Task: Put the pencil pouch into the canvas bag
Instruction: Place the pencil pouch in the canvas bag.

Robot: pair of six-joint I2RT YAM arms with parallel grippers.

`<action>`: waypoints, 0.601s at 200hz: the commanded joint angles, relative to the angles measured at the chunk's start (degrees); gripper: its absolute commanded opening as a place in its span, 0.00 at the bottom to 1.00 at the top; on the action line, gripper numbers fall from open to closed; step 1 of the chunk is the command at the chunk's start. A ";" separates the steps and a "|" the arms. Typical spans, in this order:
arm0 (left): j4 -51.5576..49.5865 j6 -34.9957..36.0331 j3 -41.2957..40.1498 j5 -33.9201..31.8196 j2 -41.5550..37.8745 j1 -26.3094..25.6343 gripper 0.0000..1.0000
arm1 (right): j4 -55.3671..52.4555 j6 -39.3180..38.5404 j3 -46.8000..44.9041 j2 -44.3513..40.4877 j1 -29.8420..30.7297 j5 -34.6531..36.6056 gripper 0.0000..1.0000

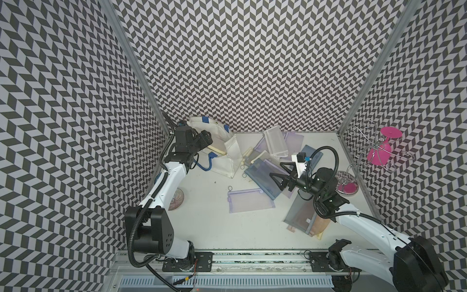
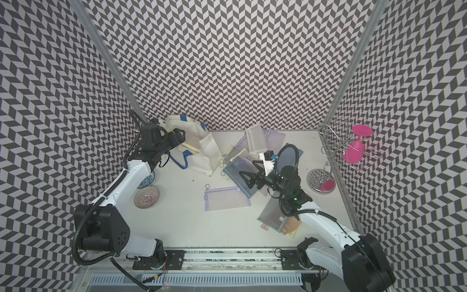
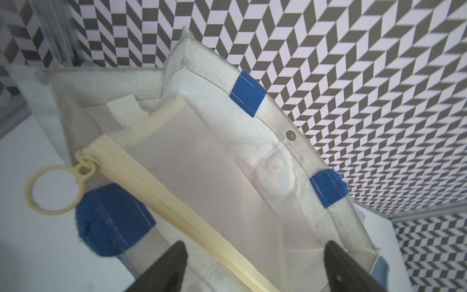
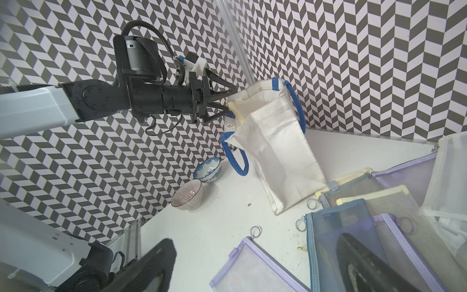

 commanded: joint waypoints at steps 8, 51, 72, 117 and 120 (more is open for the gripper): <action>-1.62 1.27 2.16 -1.37 -0.46 0.24 0.64 | 3.77 0.18 -0.58 -1.68 -0.41 -0.23 0.99; -0.90 1.05 3.84 -1.97 3.00 0.10 0.47 | 3.81 0.15 -0.70 -1.59 -0.62 -0.26 1.00; -3.06 2.03 8.40 -3.59 7.76 0.19 0.47 | 3.89 0.19 -0.65 -1.69 -0.64 -0.33 1.00; -7.03 4.84 19.08 -8.29 19.33 -1.21 0.48 | 3.72 0.01 -0.74 -1.72 -0.77 -0.25 1.00; -7.57 4.87 20.04 -8.51 20.20 -1.32 0.48 | 3.72 -0.05 -0.79 -1.68 -0.78 -0.19 1.00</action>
